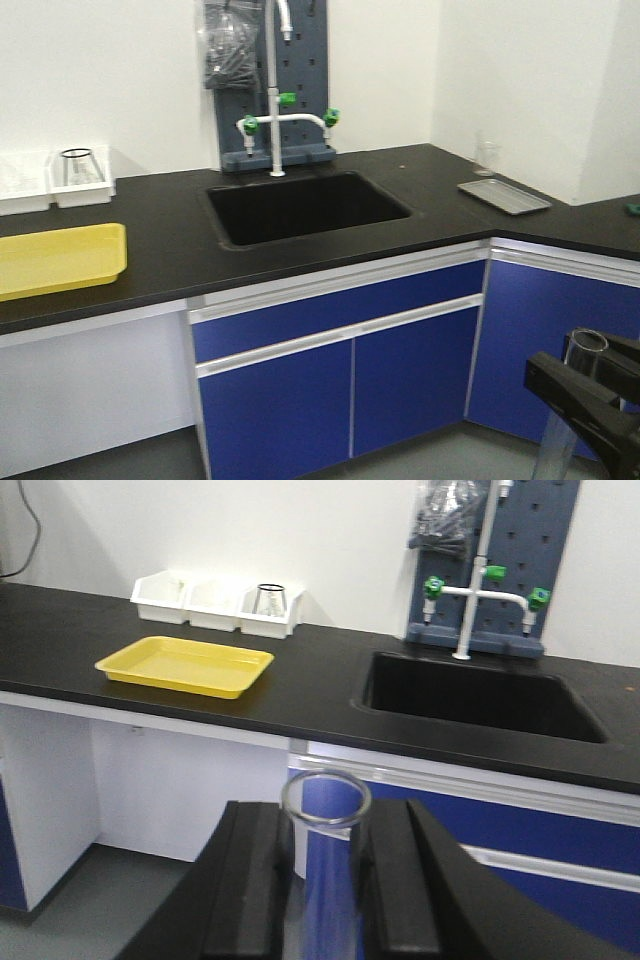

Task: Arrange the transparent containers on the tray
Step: 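Drive the base up to the yellow tray on the counter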

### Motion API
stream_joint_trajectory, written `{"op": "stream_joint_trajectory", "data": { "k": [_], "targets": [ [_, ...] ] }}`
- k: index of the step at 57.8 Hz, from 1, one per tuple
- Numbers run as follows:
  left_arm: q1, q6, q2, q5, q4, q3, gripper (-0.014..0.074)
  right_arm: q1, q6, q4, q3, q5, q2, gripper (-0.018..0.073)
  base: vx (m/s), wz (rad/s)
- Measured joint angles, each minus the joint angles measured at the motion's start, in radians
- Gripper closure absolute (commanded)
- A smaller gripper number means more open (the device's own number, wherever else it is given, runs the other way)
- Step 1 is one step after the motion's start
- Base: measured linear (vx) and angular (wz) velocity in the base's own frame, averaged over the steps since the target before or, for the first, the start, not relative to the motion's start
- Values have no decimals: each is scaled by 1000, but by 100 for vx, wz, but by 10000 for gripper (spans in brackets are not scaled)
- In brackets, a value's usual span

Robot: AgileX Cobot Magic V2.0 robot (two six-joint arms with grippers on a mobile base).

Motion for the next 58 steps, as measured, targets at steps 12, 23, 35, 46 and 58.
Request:
{"op": "stream_joint_trajectory", "data": {
  "k": [12, 23, 35, 46, 58],
  "targets": [
    [0, 0, 0, 0, 0, 0, 600, 0, 0, 0, 0, 0, 0, 571, 6, 41],
    [0, 0, 0, 0, 0, 0, 600, 0, 0, 0, 0, 0, 0, 571, 15, 58],
    [0, 0, 0, 0, 0, 0, 600, 0, 0, 0, 0, 1, 0, 571, 22, 67],
    [0, 0, 0, 0, 0, 0, 600, 0, 0, 0, 0, 1, 0, 571, 26, 56],
    [0, 0, 0, 1, 0, 0, 600, 0, 0, 0, 0, 1, 0, 571, 33, 29]
  ]
}}
